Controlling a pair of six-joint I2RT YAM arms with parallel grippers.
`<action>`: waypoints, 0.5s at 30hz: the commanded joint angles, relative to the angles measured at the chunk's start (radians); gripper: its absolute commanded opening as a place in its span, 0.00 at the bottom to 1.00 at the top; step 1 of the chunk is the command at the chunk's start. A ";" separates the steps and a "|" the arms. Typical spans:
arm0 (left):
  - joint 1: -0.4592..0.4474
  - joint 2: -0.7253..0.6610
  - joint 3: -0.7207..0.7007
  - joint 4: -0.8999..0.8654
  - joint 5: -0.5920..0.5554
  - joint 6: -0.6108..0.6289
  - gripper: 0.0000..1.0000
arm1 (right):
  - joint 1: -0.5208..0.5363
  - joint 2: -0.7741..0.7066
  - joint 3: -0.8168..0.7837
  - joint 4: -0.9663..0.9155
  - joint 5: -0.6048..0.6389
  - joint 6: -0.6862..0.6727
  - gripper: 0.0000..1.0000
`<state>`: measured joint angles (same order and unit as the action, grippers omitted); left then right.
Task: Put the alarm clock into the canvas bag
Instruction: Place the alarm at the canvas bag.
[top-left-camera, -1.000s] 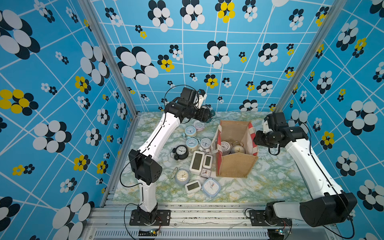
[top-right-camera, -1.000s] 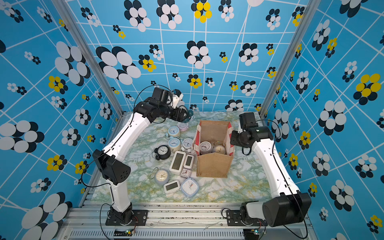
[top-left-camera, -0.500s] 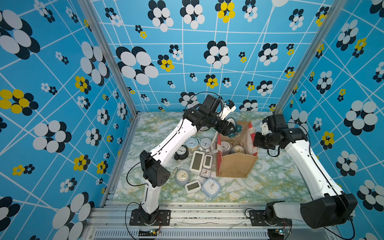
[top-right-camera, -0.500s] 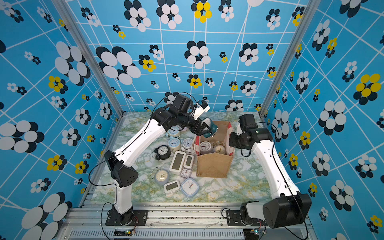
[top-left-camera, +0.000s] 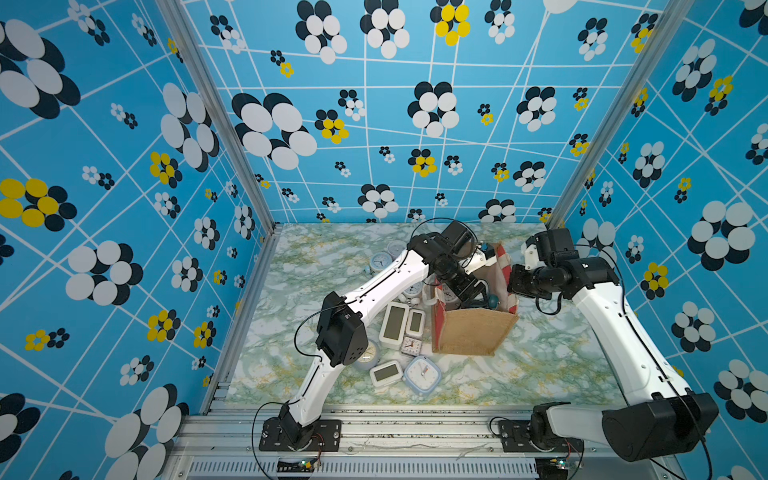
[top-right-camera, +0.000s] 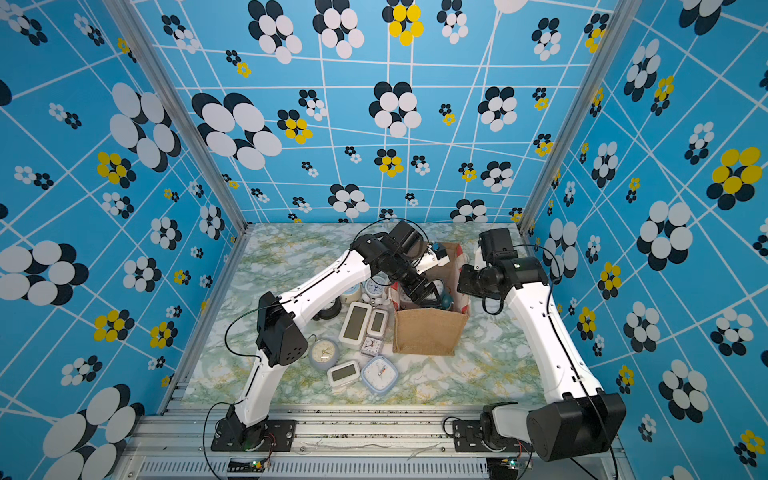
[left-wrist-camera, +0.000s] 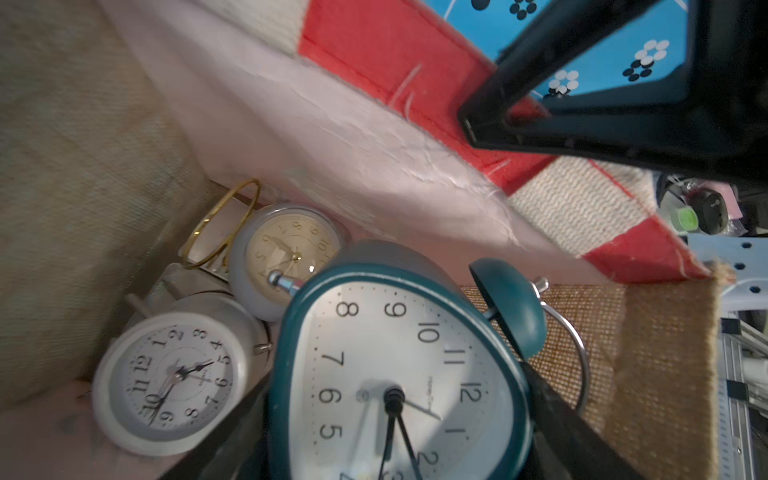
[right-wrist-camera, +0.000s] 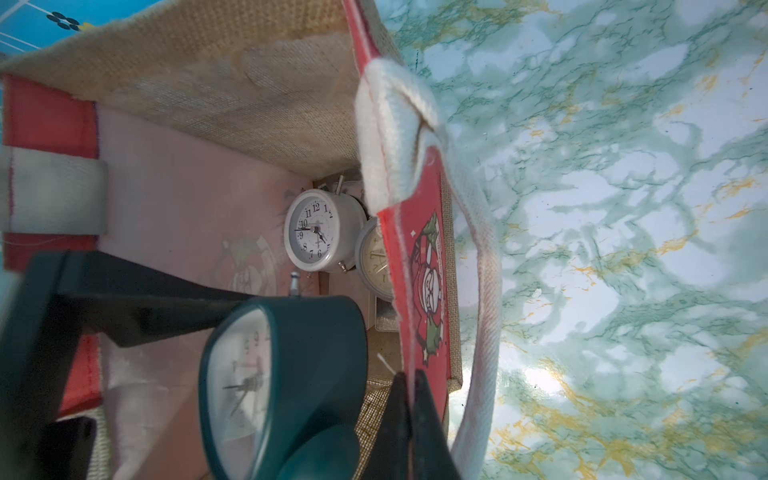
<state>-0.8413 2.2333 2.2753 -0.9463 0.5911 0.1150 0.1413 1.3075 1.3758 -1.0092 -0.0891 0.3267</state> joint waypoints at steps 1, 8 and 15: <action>-0.029 0.018 0.023 -0.040 0.101 0.076 0.27 | -0.003 -0.033 0.021 -0.022 -0.004 0.011 0.00; -0.079 0.085 -0.007 -0.080 0.073 0.156 0.27 | -0.004 -0.042 0.031 -0.026 -0.014 0.020 0.00; -0.103 0.156 -0.026 -0.090 -0.067 0.180 0.27 | -0.004 -0.059 0.042 -0.032 -0.009 0.022 0.00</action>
<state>-0.9264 2.3566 2.2692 -0.9985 0.5678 0.2550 0.1413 1.2797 1.3762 -1.0416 -0.0925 0.3332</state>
